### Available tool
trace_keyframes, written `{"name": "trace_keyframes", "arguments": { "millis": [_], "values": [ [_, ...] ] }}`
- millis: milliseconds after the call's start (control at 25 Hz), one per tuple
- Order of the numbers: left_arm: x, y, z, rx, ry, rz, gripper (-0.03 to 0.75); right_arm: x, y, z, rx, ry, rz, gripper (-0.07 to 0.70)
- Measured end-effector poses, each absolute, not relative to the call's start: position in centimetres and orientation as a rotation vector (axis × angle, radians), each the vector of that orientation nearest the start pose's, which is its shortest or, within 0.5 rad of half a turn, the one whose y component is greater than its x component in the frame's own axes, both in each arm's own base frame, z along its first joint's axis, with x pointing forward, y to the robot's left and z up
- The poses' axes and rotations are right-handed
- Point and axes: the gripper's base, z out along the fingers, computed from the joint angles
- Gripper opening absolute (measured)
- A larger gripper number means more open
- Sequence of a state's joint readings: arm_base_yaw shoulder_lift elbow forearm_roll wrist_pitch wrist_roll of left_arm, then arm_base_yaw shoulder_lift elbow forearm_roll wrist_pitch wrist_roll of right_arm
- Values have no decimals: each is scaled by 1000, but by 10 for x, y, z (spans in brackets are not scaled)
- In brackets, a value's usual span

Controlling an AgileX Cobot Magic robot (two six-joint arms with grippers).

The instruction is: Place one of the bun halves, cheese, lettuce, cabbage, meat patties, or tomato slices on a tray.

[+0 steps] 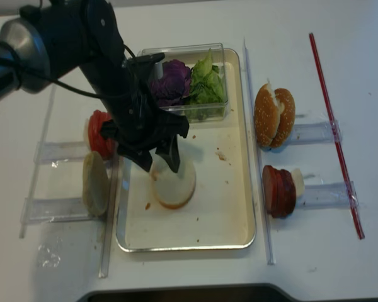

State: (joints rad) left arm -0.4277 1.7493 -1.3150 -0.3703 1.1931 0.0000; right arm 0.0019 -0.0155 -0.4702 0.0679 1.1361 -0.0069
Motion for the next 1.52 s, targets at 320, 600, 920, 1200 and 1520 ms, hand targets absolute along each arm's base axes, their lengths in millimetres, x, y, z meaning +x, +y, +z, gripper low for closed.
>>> {"name": "trace_keyframes", "arguments": {
  "millis": [320, 600, 920, 1200, 1520],
  "values": [
    [305, -170, 269, 432, 3033, -498, 441, -7, 6, 263, -15, 2133, 80, 430],
    [302, -161, 285, 412, 2988, -389, 441, -7, 6, 263, -15, 2133, 80, 430],
    [295, -126, 320, 353, 2874, -201, 441, -7, 6, 263, -15, 2133, 80, 430],
    [287, -61, 346, 115, 2801, -130, 441, -7, 6, 263, -15, 2133, 80, 430],
    [260, -17, 365, 0, 2738, -46, 441, -7, 6, 263, -15, 2133, 80, 430]
  ]
}}
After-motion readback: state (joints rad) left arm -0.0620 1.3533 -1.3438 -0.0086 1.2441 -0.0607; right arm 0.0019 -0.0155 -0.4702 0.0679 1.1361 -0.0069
